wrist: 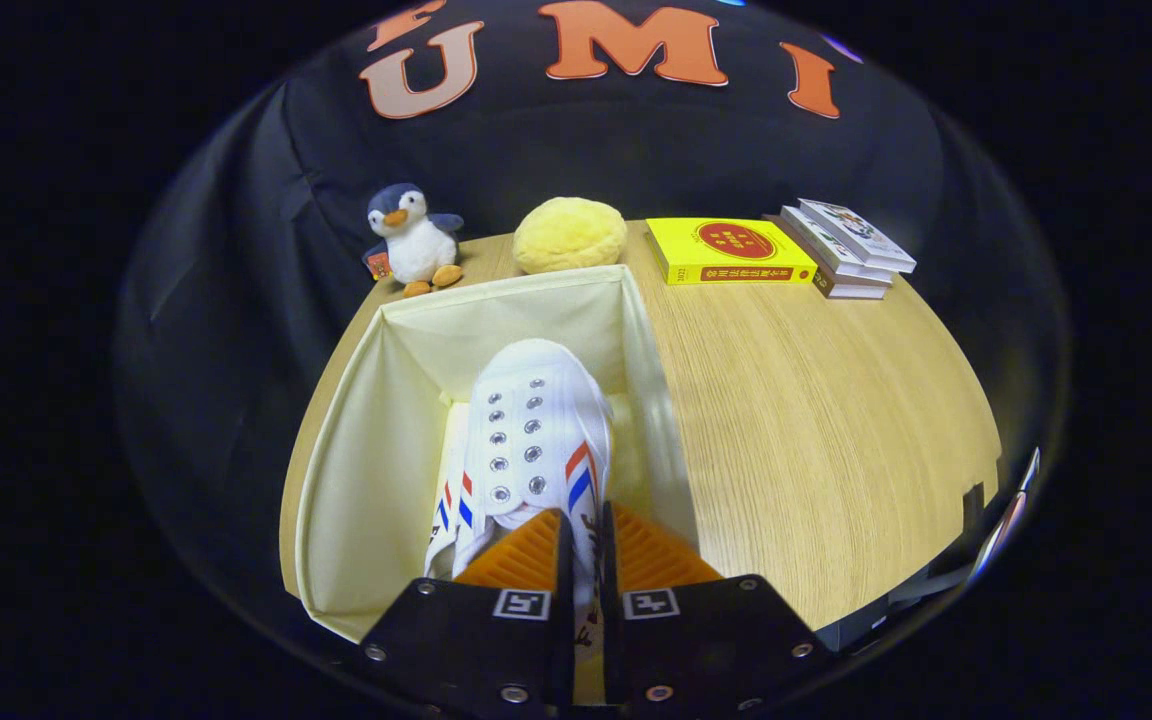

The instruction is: Open the storage box then place both shoes into the box .Put the left shoe in first, then the right shoe, with the right side of both shoes facing outward in a uniform manner.

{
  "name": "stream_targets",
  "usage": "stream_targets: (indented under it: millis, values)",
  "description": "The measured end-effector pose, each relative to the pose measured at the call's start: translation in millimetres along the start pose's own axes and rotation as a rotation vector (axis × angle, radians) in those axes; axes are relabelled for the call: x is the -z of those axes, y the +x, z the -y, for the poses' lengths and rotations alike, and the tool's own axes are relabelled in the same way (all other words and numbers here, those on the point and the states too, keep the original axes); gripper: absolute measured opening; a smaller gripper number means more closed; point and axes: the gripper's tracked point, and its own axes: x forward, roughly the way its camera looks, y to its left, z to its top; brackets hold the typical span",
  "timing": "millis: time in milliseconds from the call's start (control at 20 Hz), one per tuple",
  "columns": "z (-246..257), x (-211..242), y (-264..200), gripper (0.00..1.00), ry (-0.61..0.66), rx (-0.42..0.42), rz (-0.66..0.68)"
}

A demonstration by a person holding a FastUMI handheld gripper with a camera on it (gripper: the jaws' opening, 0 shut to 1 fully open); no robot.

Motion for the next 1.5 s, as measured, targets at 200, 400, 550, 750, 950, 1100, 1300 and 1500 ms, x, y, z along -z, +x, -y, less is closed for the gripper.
stream_targets:
  millis: [200,400,550,750,950,1100,1300,1500]
  values:
    - [3,-36,-25,0.62,-0.025,0.009,0.099]
    - [30,-69,-48,0.98,-0.003,0.015,0.181]
    - [62,-87,-70,0.98,0.016,0.039,0.227]
    - [113,-109,-95,0.98,0.035,0.066,0.306]
    - [163,-125,-115,0.98,0.038,0.072,0.377]
    - [202,-142,-129,0.98,0.026,0.076,0.437]
    - [255,-157,-147,0.98,0.024,0.092,0.497]
    - [304,-158,-160,0.98,0.051,0.102,0.526]
